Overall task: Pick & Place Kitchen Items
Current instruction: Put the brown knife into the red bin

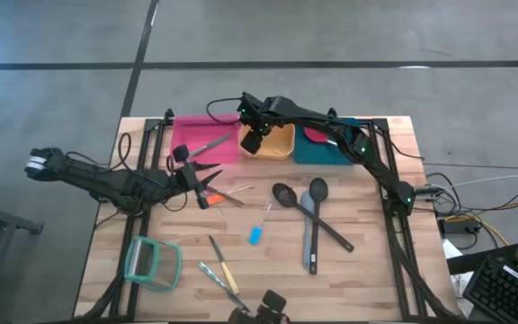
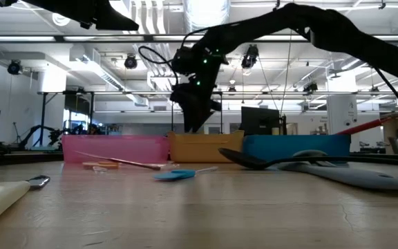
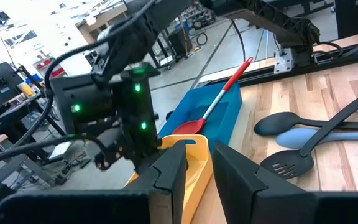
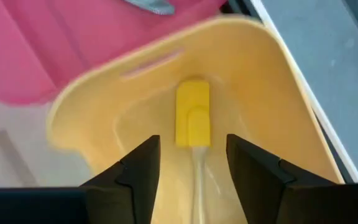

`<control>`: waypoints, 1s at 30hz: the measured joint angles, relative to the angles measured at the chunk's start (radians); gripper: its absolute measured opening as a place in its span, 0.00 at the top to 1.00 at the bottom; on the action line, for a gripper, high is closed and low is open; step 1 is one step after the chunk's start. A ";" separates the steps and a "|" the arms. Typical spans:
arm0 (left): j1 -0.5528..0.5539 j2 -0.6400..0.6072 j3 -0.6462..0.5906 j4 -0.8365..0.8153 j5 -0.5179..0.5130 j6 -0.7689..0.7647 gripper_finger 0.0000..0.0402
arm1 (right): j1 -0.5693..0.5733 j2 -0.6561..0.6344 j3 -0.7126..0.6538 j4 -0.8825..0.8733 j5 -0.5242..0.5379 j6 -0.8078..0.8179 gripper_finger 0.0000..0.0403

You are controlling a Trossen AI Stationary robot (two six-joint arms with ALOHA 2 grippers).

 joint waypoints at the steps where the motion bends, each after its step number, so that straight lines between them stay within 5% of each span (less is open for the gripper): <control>1: 0.000 0.000 0.000 0.000 0.000 0.000 0.79 | 0.001 -0.010 0.000 -0.022 0.000 0.007 0.55; 11: 0.000 0.000 0.000 -0.013 0.000 -0.002 0.79 | 0.042 -0.128 0.000 -0.145 -0.001 0.023 0.59; 30: 0.001 0.000 0.000 -0.020 0.000 -0.004 0.79 | 0.305 -0.454 -0.063 -0.241 0.156 0.027 0.88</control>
